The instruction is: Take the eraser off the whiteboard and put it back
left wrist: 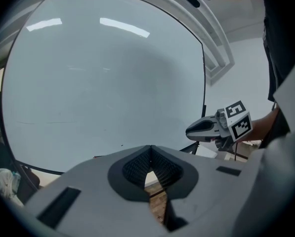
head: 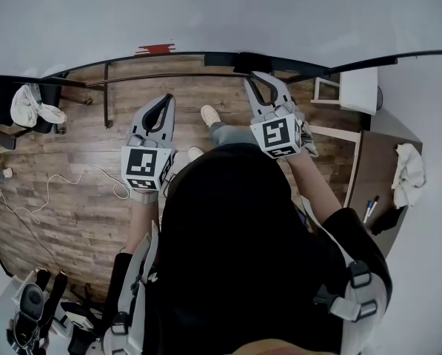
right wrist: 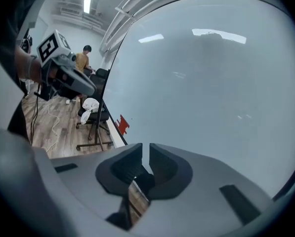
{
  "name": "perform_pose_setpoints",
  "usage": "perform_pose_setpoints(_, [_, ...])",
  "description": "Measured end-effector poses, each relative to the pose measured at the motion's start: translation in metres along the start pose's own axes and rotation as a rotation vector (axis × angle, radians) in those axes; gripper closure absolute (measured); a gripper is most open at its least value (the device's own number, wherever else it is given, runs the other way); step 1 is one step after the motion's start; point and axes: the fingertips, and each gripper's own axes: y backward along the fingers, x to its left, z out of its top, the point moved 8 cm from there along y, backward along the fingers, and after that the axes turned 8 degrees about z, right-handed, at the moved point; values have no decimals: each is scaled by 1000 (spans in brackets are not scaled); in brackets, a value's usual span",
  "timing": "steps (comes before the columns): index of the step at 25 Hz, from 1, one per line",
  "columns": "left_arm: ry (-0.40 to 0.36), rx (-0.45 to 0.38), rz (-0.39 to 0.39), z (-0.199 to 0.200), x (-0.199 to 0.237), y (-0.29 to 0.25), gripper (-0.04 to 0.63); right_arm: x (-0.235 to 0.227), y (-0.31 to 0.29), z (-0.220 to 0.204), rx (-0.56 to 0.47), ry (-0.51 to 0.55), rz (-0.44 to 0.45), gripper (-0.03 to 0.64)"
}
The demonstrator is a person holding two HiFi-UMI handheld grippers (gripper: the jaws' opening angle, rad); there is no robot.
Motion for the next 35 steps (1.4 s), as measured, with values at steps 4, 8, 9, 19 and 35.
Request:
perform_pose_setpoints(4, [-2,-24,-7,5,0,-2,586,0,14,13,-93,-61,11,566])
perform_pose_setpoints(8, [1,-36,-9,9,1,-3,586,0,24,22,-169,-141,29,566])
perform_pose_setpoints(9, [0,-38,-9,10,1,-3,586,-1,26,25,-186,-156,32,566])
perform_pose_setpoints(19, [8,-85,0,21,9,3,586,7,45,42,-289,-243,53,566])
perform_pose_setpoints(35, [12,-122,-10,28,11,13,586,18,48,52,-348,-288,95,566])
